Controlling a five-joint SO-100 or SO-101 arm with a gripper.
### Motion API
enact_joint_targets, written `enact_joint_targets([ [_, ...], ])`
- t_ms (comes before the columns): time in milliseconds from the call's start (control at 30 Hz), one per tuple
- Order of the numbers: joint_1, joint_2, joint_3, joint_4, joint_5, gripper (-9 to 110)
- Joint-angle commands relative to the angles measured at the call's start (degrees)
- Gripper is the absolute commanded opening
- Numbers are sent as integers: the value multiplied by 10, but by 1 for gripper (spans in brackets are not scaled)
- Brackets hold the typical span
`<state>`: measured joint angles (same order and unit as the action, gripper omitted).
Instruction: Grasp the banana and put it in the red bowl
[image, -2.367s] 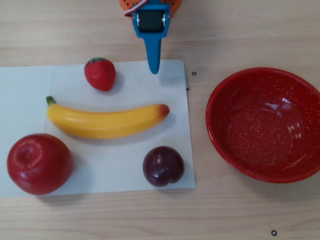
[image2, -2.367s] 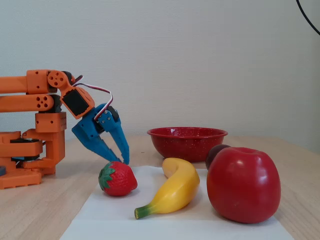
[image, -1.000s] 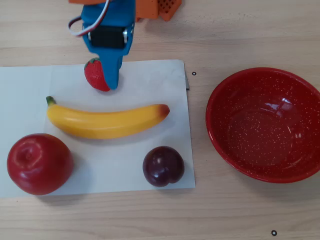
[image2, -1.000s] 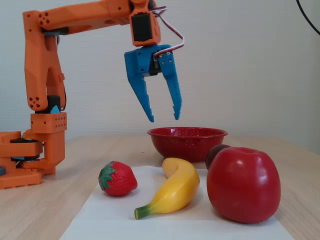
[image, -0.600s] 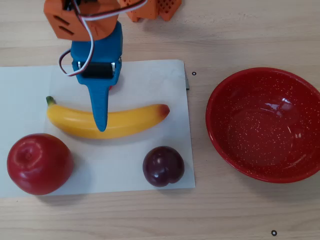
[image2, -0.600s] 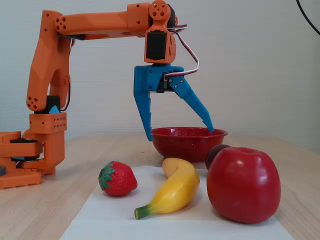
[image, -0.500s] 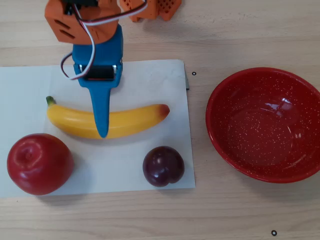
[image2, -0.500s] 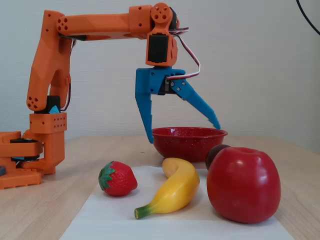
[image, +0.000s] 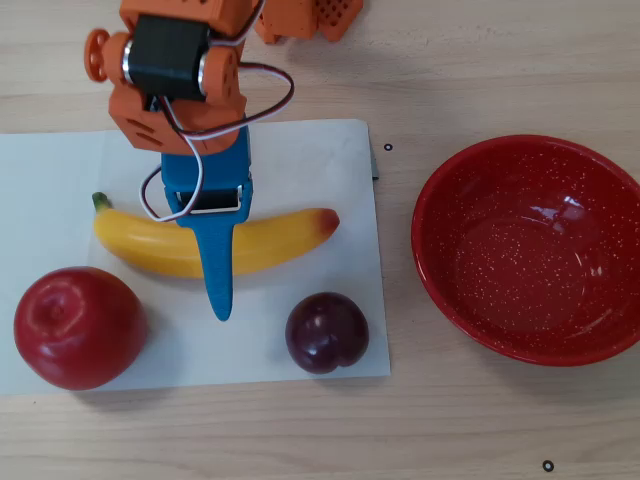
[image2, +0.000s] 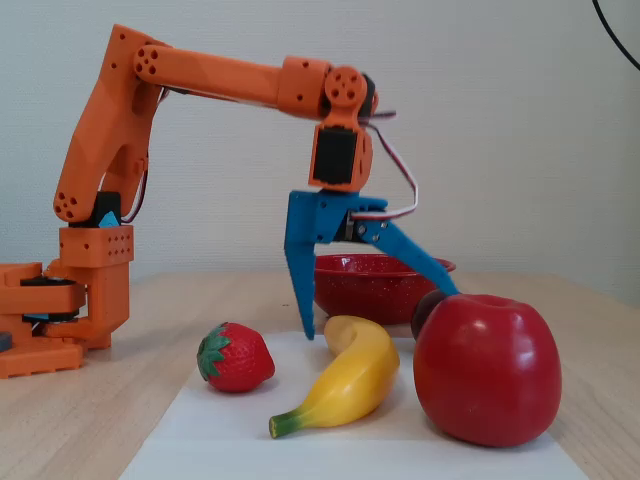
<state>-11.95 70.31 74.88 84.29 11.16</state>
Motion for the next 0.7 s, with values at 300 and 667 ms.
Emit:
enact_joint_targets([
  [300,-13,-4,-12,-77,24,68],
  [667,-10,-17,27,-134,25,61],
])
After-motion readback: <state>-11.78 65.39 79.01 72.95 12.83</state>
